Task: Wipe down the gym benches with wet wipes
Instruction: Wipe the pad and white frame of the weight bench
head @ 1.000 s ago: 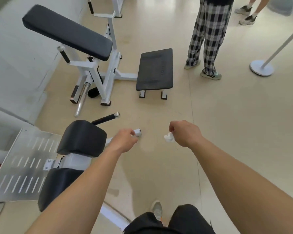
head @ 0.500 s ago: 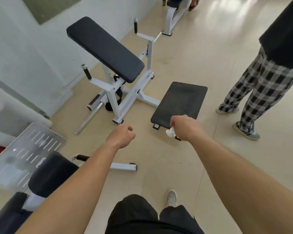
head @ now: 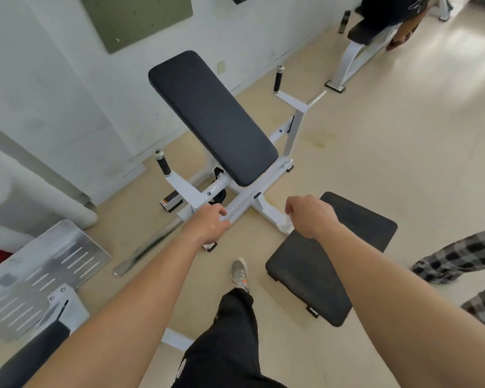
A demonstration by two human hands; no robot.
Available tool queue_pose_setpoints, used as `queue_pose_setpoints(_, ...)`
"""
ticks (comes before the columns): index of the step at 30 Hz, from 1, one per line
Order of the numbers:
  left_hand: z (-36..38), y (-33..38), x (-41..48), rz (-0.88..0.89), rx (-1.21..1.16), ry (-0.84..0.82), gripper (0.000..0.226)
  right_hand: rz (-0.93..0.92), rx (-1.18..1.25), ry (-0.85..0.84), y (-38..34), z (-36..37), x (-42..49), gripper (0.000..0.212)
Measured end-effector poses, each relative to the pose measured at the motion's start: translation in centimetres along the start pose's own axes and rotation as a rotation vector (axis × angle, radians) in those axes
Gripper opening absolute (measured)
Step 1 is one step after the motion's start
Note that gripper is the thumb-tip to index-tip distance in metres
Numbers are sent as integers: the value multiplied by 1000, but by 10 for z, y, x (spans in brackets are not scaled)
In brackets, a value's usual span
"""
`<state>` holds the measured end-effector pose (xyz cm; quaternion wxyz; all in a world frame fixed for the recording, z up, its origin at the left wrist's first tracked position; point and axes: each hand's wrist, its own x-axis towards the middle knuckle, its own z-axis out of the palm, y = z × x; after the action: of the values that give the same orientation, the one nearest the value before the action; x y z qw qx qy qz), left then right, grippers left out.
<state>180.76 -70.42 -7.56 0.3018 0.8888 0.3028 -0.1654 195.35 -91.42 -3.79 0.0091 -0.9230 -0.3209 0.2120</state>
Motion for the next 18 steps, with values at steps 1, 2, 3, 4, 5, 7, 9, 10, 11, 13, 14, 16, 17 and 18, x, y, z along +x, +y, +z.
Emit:
queue_pose_setpoints(1,-13,5,31,-1,-2,4,41,-3,1,-8,1,-11,36,33)
queue_pose_setpoints(2,-27,10,59,-2,-4,4,39,-3,6,-17,2,-22,70,33)
queue_pose_setpoints(3,-41,16,88,-7,-4,-5,36,2,16,-24,2,-33,104,32)
queue_pose_setpoints(4,-55,21,116,-15,-2,-15,35,4,22,-23,2,-44,137,31)
queue_pose_setpoints(5,-69,26,142,-32,-6,-22,34,-3,23,-27,0,-56,169,30)
queue_pose_setpoints(7,-97,32,186,-51,-5,-27,35,-27,9,-19,-6,-81,220,29)
queue_pose_setpoints(9,-119,42,221,-56,-14,-20,35,-63,5,-13,-12,-105,261,27)
queue_pose_setpoints(10,-129,45,238,-59,-29,-9,34,-76,5,-13,-15,-116,280,26)
queue_pose_setpoints(11,-138,50,252,-68,-45,-2,33,-85,-3,-19,-16,-127,299,25)
queue_pose_setpoints(13,-153,58,278,-87,-66,12,32,-113,-25,-32,-18,-151,333,26)
queue_pose_setpoints(14,-159,61,290,-99,-78,17,32,-127,-31,-45,-18,-161,350,27)
queue_pose_setpoints(16,-170,68,316,-128,-98,35,33,-164,-43,-60,-18,-179,385,28)
queue_pose_setpoints(17,-175,72,329,-146,-113,51,34,-189,-53,-64,-18,-187,404,28)
queue_pose_setpoints(18,-180,76,342,-164,-128,71,34,-215,-68,-65,-18,-195,424,27)
